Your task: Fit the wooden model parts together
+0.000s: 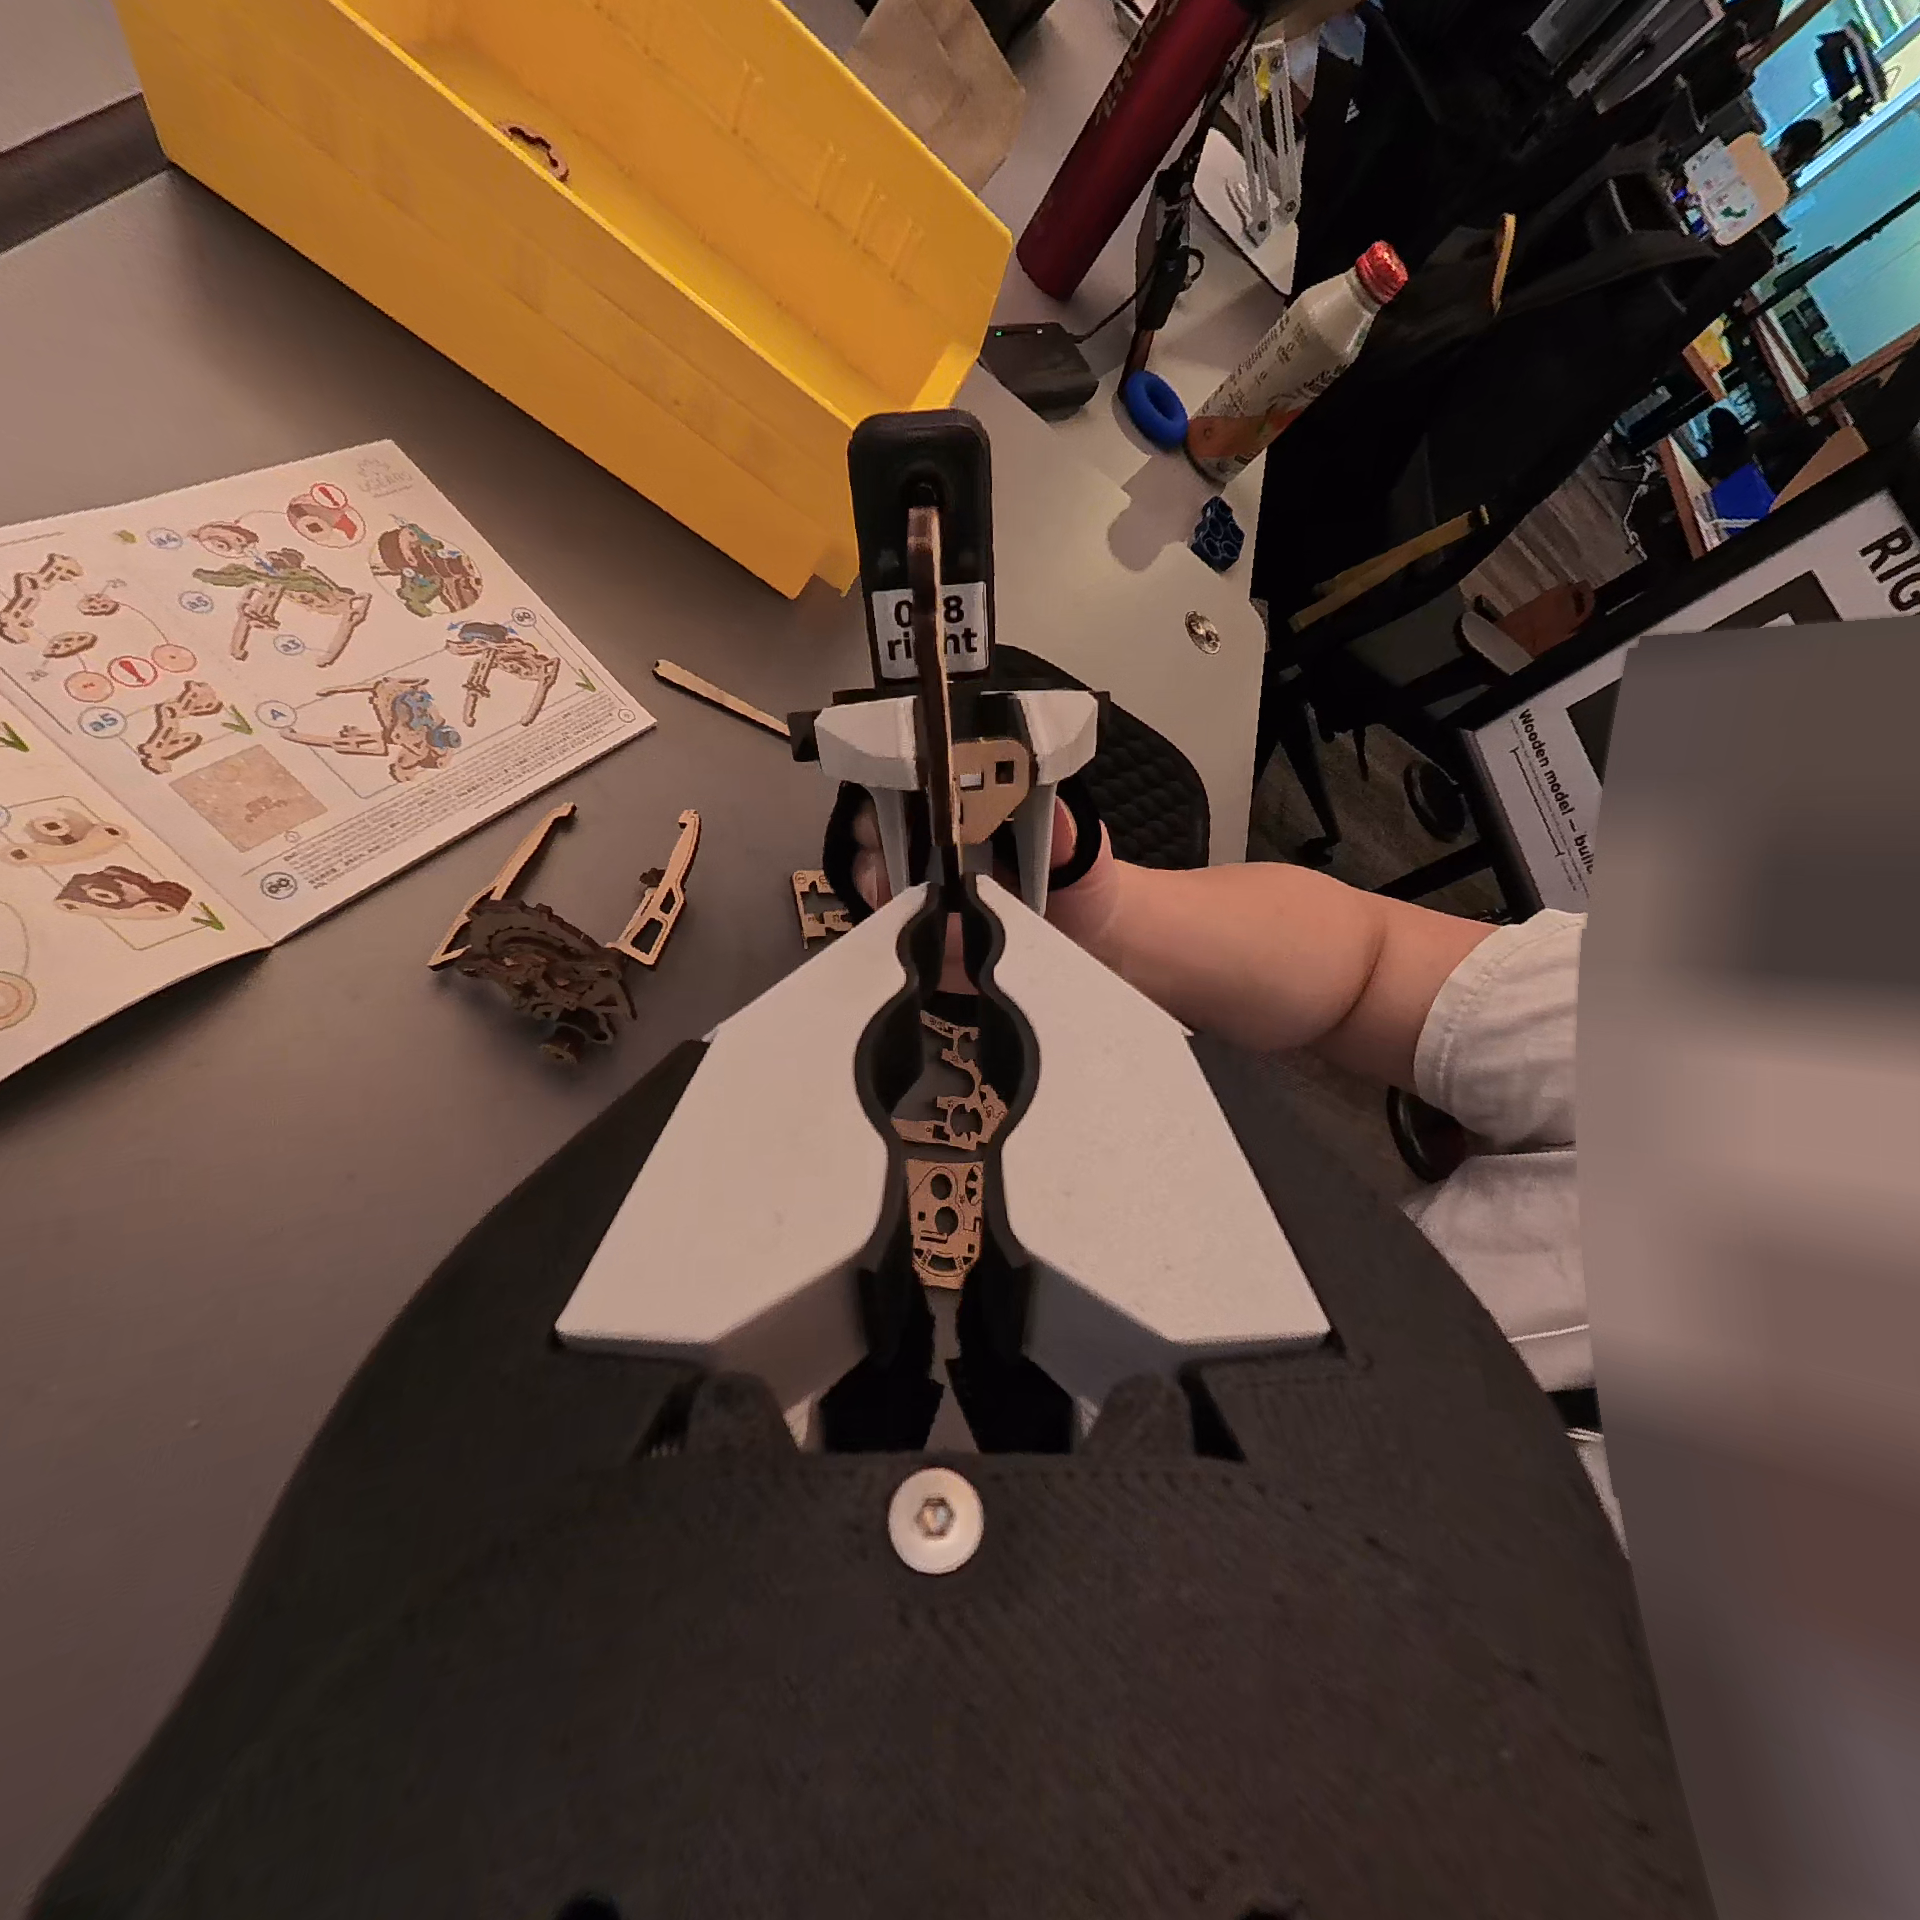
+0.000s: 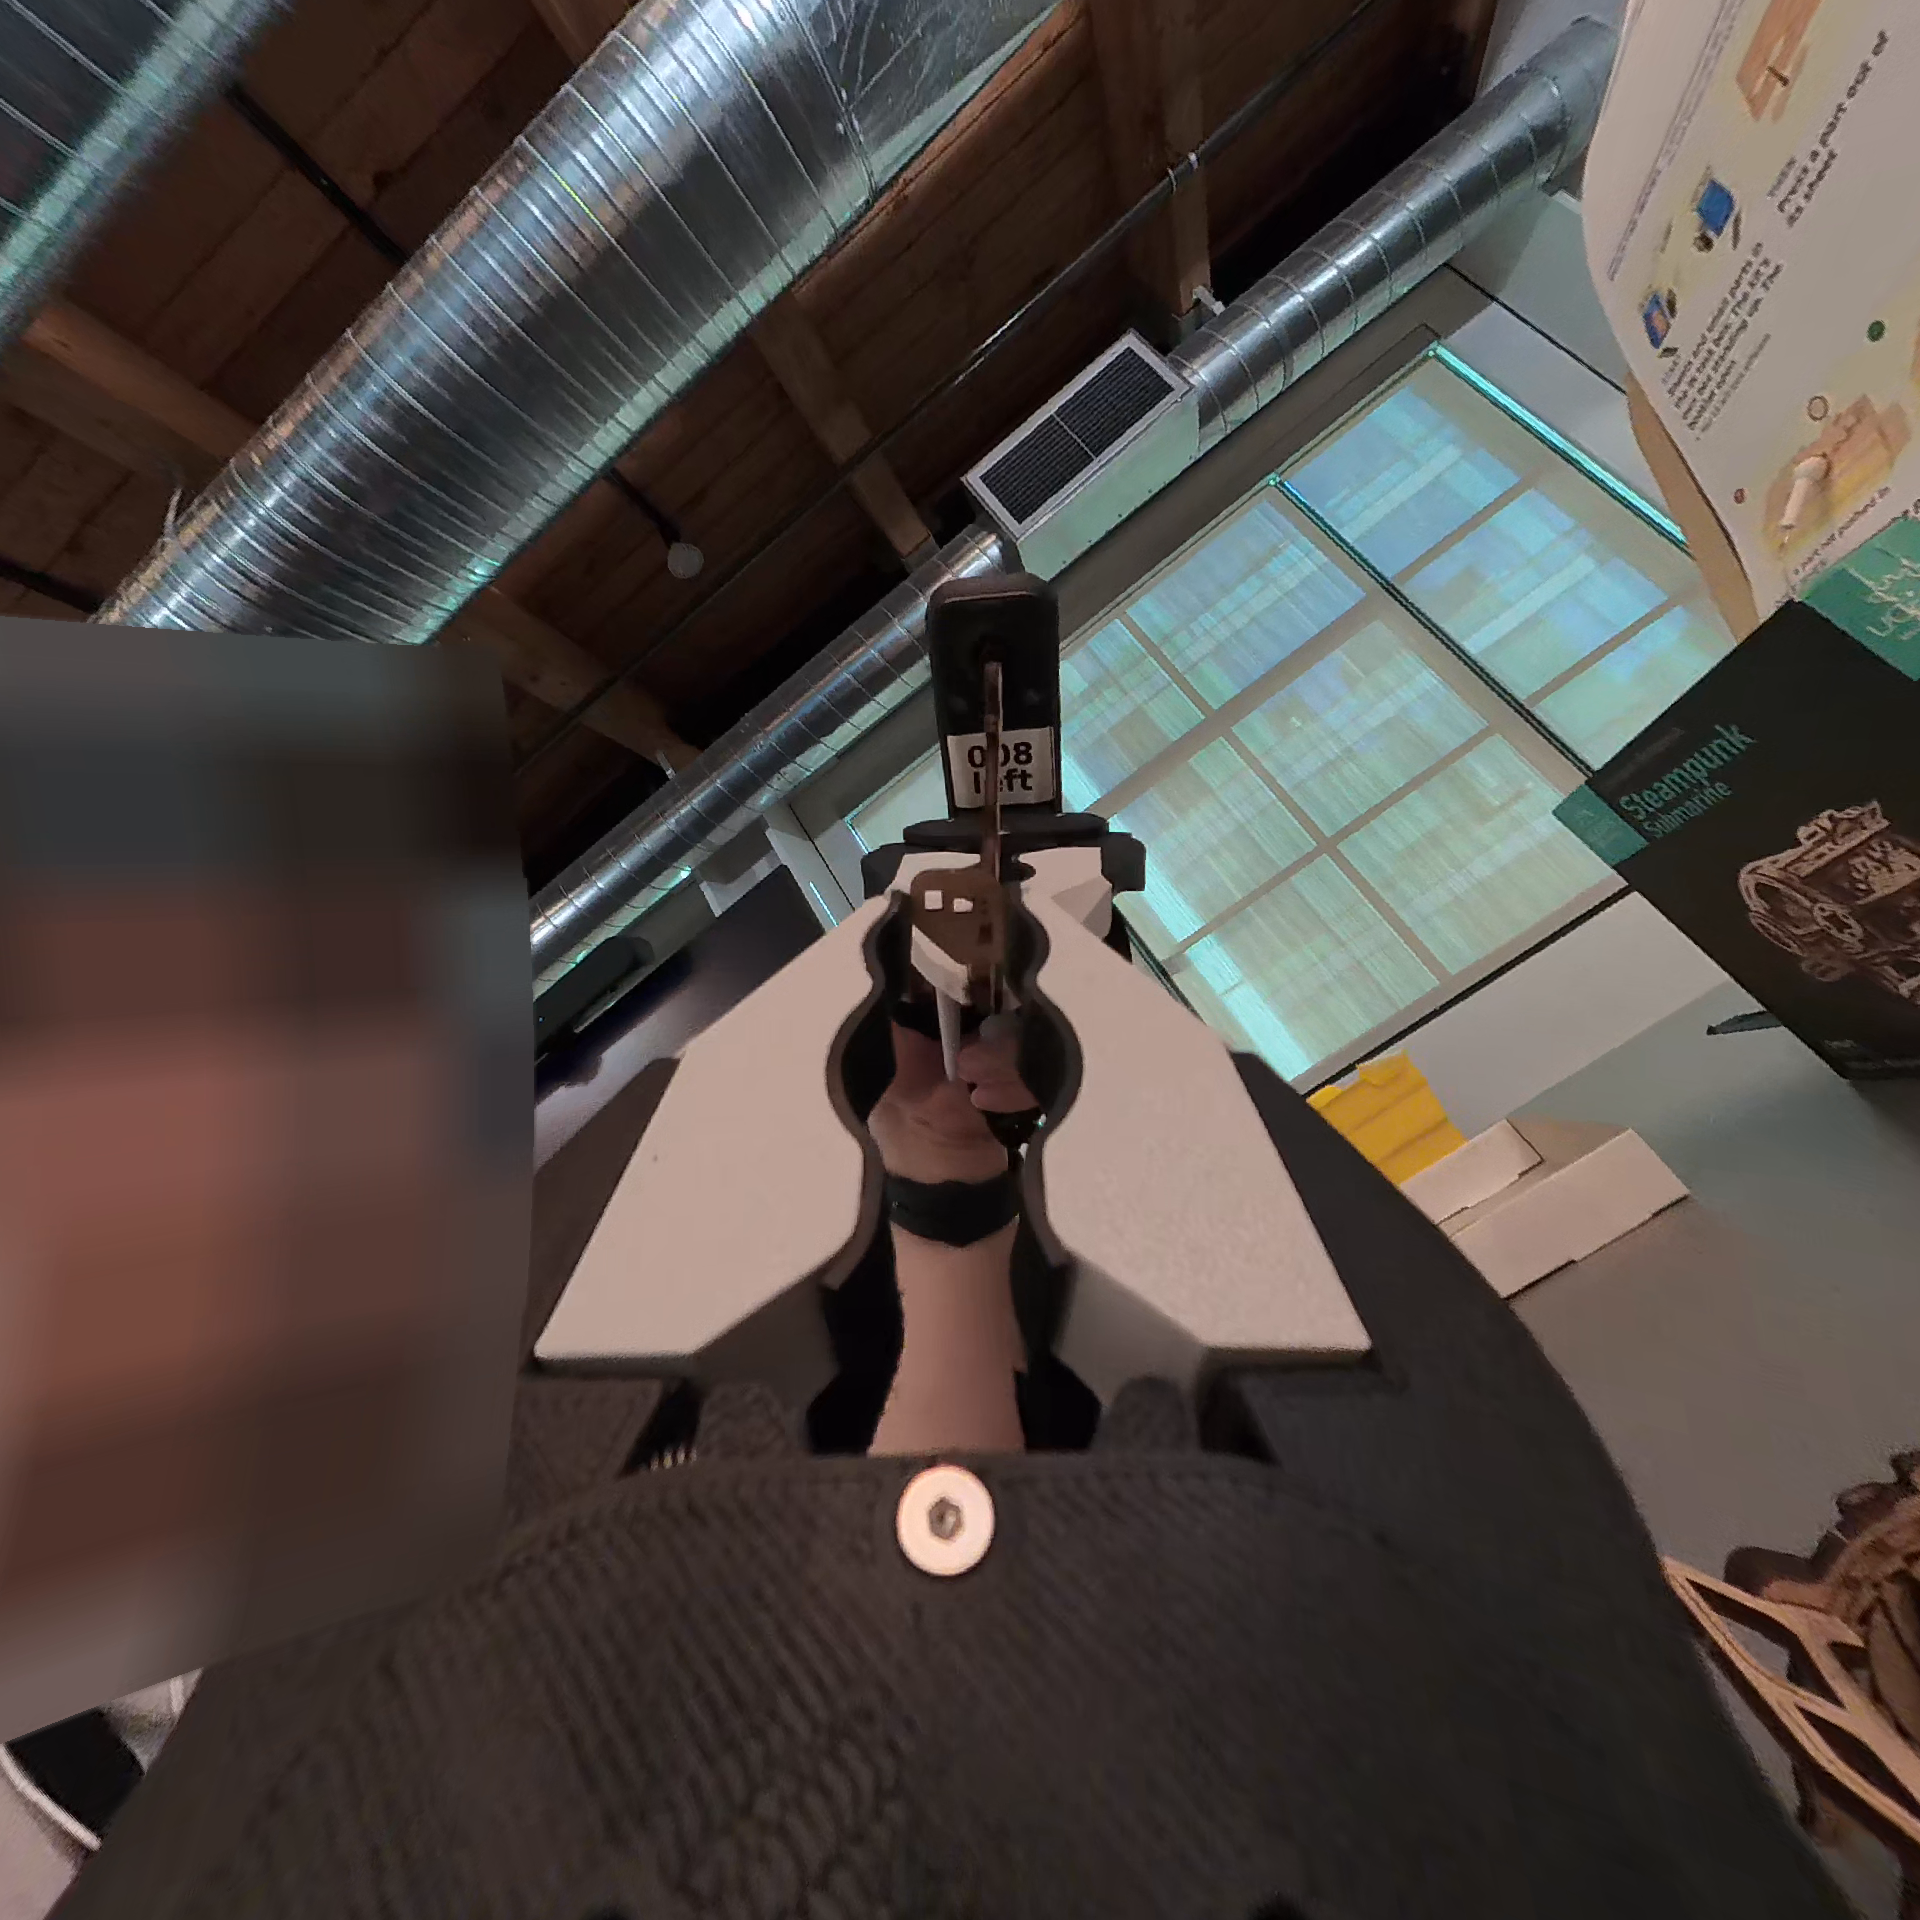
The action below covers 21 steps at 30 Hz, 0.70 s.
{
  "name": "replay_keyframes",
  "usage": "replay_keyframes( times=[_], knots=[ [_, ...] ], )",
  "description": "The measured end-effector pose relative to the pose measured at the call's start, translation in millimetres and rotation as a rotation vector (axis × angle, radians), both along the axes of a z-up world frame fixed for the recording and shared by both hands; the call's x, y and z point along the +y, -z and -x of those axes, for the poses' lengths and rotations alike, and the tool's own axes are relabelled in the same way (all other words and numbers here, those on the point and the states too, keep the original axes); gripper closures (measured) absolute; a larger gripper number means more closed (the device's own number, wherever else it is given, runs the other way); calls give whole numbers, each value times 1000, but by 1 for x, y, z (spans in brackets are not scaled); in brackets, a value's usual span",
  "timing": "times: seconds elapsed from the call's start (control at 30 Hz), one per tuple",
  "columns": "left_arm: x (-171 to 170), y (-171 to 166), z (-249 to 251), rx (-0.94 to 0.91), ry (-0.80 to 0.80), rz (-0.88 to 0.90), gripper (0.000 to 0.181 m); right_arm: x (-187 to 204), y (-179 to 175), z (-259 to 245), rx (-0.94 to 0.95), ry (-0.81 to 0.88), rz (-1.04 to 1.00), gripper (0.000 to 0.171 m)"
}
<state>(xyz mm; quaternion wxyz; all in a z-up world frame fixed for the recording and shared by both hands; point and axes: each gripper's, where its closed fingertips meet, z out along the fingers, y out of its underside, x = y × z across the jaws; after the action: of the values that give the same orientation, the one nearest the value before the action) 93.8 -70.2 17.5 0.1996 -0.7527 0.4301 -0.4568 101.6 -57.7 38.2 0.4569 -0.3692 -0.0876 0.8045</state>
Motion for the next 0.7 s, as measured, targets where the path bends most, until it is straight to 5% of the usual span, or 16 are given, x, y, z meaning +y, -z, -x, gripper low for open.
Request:
replay_keyframes(
  times=[0.7],
  knots=[
    [-4,0,5,25,24,-11,181,-4,0,6,-43,-60,-3,156]
  ],
)
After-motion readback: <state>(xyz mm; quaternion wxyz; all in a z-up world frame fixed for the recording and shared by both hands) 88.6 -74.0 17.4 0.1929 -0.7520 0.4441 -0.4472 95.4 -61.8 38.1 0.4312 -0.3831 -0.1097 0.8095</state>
